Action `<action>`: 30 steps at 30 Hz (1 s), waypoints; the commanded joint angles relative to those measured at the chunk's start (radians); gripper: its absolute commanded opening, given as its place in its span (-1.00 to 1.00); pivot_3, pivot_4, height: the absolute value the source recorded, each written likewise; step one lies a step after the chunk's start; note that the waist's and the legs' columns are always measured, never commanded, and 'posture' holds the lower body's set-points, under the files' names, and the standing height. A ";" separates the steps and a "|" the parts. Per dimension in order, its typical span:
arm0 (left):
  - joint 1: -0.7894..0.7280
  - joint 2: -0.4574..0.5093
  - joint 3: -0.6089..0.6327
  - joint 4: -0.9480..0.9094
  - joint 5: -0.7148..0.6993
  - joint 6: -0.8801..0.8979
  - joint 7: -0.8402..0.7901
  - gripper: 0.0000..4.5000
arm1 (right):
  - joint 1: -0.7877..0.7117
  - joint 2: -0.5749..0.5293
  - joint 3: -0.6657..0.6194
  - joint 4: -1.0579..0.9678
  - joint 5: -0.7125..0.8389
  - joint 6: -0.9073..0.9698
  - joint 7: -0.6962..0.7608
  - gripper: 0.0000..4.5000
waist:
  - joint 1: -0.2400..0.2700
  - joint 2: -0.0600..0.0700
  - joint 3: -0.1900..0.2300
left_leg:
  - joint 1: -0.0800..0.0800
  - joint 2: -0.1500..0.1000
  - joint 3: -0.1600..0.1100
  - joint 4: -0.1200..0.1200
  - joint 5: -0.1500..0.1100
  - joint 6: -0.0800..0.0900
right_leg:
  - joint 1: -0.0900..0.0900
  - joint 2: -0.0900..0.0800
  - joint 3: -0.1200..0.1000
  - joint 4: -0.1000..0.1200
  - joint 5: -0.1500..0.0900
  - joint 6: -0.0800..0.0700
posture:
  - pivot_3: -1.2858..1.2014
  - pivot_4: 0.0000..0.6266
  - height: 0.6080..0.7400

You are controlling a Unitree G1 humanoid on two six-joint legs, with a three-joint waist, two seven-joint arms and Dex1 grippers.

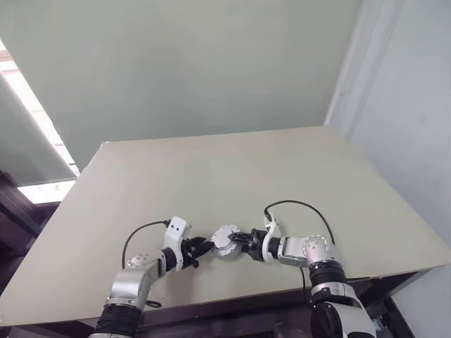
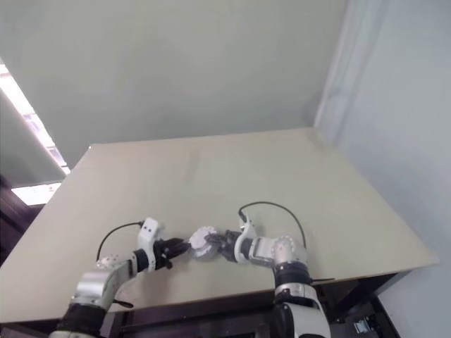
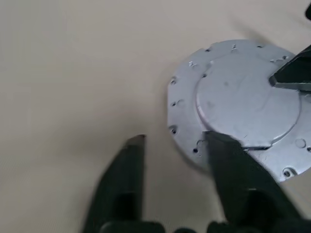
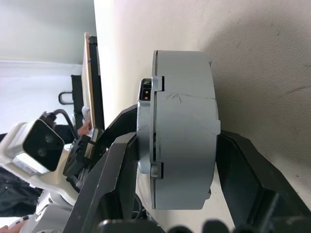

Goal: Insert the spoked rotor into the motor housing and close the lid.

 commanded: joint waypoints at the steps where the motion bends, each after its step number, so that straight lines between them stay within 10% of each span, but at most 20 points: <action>1: -0.014 -0.005 0.029 -0.041 -0.072 0.055 -0.021 0.46 | -0.007 0.069 0.033 -0.011 0.027 0.010 0.000 -0.04 | 0.000 0.000 0.000 | 0.000 0.000 0.000 0.000 0.000 0.000 | 0.000 0.000 0.000 0.000 0.000 0.000 | 0.03 -1.00 1.00; 5: -0.038 -0.021 0.154 -0.027 -0.145 0.139 0.052 1.00 | -0.001 0.071 0.027 -0.010 0.040 0.014 0.003 -0.04 | 0.000 0.000 0.001 | -0.001 0.000 0.000 0.000 0.000 0.000 | -0.001 0.000 0.000 0.000 0.000 0.000 | 0.03 -1.00 1.00; 16: -0.065 -0.133 0.527 -0.029 -0.575 0.598 0.258 1.00 | 0.002 0.110 -0.036 -0.065 0.207 0.039 0.054 -0.04 | 0.000 -0.006 0.005 | -0.005 -0.001 -0.001 0.000 0.000 0.000 | -0.004 -0.001 0.000 -0.001 0.000 0.000 | 0.03 -1.00 1.00; 30: -0.060 -0.242 0.589 -0.026 -0.789 0.717 0.388 1.00 | -0.009 0.134 0.009 -0.145 0.306 0.078 -0.001 -0.05 | 0.001 -0.008 0.006 | -0.005 -0.001 -0.001 0.000 0.000 0.000 | -0.004 -0.001 0.000 -0.001 0.000 0.000 | 0.03 -1.00 1.00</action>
